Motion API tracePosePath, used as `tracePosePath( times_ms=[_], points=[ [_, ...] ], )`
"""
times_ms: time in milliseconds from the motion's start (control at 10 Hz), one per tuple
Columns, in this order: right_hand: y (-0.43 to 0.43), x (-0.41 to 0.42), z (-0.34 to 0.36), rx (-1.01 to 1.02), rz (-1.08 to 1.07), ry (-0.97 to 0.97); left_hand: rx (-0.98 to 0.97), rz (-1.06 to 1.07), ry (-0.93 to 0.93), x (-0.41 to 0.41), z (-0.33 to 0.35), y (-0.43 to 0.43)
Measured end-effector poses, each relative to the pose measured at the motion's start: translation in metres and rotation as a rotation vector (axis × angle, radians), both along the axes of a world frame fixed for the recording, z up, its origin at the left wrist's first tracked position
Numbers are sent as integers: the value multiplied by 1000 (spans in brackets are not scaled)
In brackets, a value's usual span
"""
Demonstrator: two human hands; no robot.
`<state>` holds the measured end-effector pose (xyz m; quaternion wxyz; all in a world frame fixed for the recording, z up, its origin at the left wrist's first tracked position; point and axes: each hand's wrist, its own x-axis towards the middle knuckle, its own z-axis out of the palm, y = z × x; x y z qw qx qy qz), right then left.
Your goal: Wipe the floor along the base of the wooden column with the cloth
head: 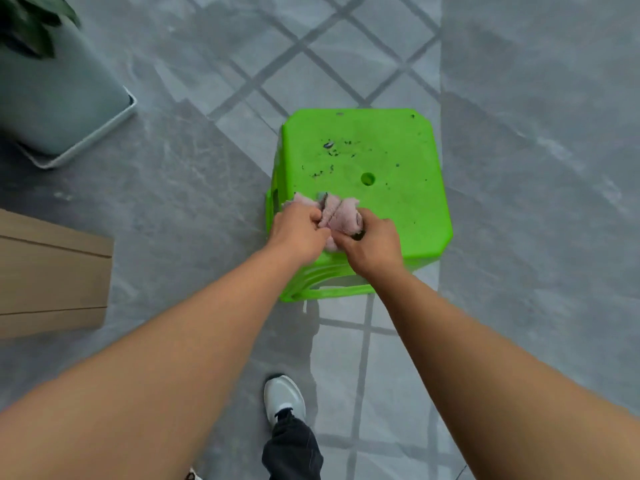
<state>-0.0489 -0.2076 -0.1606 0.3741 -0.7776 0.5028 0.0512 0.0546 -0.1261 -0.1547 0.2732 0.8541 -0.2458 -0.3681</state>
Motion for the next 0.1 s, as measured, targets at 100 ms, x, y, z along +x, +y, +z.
tracePosePath(
  times_ms=[100],
  points=[
    [12,5,54,-97,15,244,52,-147,156,-3,49,7]
  ],
)
